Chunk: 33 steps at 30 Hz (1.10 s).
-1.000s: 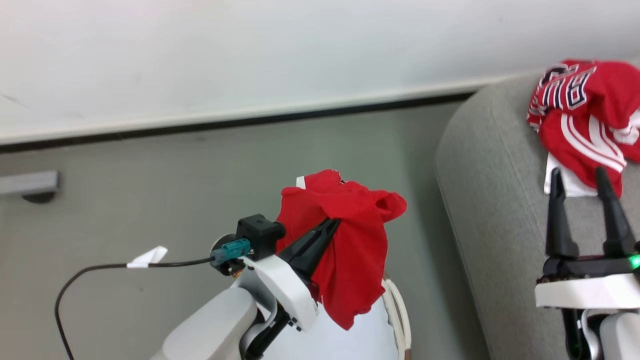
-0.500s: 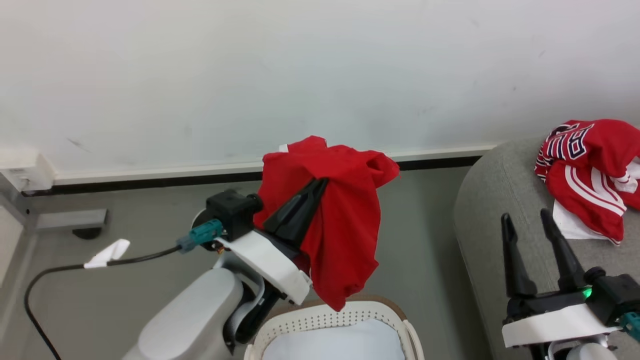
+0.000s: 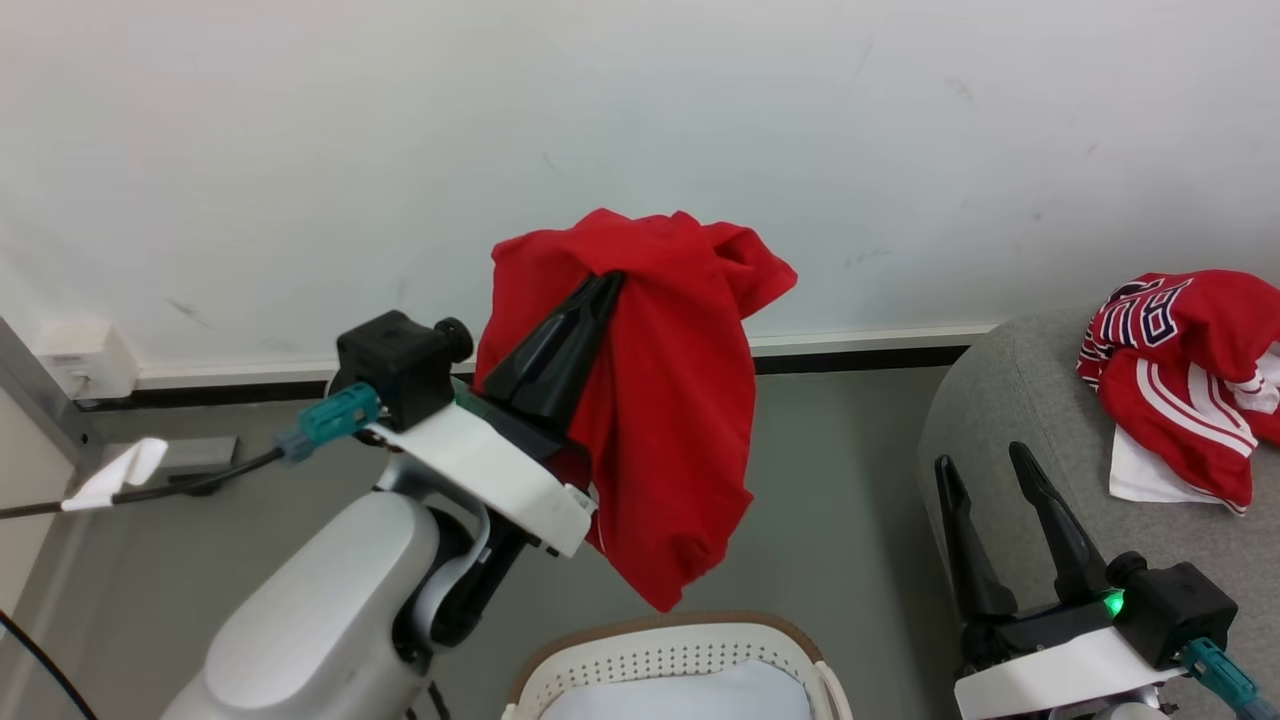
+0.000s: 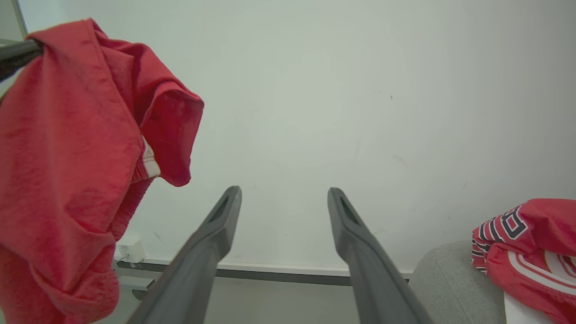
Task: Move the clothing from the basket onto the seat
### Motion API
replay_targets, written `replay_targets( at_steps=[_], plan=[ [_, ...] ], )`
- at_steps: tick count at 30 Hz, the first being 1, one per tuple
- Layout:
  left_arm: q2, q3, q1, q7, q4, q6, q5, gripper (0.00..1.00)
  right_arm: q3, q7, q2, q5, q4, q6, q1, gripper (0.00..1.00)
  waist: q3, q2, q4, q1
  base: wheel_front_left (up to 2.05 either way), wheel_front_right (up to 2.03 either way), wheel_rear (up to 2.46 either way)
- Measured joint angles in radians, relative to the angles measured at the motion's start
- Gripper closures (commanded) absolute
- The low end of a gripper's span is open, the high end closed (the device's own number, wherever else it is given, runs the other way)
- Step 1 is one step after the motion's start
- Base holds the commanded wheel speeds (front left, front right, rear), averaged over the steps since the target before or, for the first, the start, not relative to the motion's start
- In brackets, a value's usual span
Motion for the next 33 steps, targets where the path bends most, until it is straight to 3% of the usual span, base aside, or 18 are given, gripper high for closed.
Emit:
replay_targets(
  at_steps=[11, 23, 33],
  plan=[
    [0.011, -0.001, 0.008, 0.009, -0.027, 0.02, -0.003, 1.0, 0.065, 0.0, -0.021, 0.029, -0.011, 0.0, -0.008, 0.0, -0.003, 0.0, 0.001, 0.0, 0.0, 0.0, 0.0],
    [-0.02, -0.03, 0.009, -0.002, -0.021, 0.01, -0.004, 1.0, 0.39, 0.0, -0.108, 0.251, -0.024, 0.0, -0.075, 0.0, 0.009, 0.0, 0.04, 0.0, 0.0, 0.0, 0.0],
    [-0.067, -0.079, 0.009, 0.005, -0.017, -0.01, -0.012, 1.0, 0.554, 0.0, -0.121, 0.466, 0.085, 0.0, -0.186, 0.0, 0.006, 0.0, 0.112, 0.0001, 0.0, 0.0, 0.0]
  ],
)
